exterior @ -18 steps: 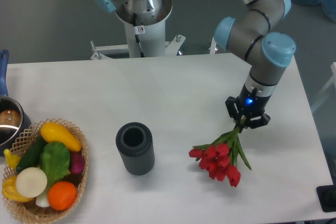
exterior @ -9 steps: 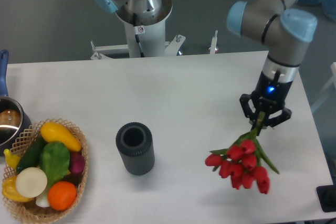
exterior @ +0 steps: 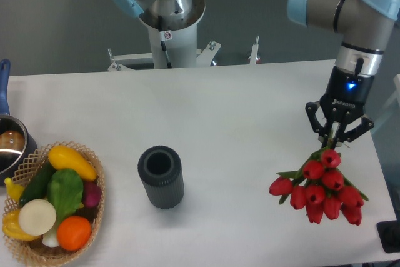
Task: Pick up the flowers from the table
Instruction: 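Lift the red tulip bunch up off the table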
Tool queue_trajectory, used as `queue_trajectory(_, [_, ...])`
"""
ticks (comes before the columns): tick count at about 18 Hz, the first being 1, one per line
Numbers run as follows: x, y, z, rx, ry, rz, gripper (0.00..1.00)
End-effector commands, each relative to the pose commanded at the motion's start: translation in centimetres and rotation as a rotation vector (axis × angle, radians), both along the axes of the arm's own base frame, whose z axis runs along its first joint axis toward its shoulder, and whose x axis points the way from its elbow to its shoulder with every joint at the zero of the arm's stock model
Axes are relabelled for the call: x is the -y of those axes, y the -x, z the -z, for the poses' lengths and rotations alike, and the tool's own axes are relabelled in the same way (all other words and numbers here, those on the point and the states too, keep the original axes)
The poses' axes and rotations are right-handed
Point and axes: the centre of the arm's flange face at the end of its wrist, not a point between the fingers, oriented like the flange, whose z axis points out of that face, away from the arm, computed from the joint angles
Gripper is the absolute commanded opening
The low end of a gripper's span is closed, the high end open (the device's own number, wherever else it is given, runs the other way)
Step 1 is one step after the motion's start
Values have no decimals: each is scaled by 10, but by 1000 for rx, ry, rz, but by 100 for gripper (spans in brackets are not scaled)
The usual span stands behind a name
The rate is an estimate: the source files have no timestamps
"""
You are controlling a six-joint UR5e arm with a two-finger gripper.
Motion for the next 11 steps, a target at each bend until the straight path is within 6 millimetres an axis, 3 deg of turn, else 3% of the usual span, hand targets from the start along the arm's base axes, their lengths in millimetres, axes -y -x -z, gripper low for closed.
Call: queue_trajectory(11, [10, 5, -3, 5, -30, -9, 6])
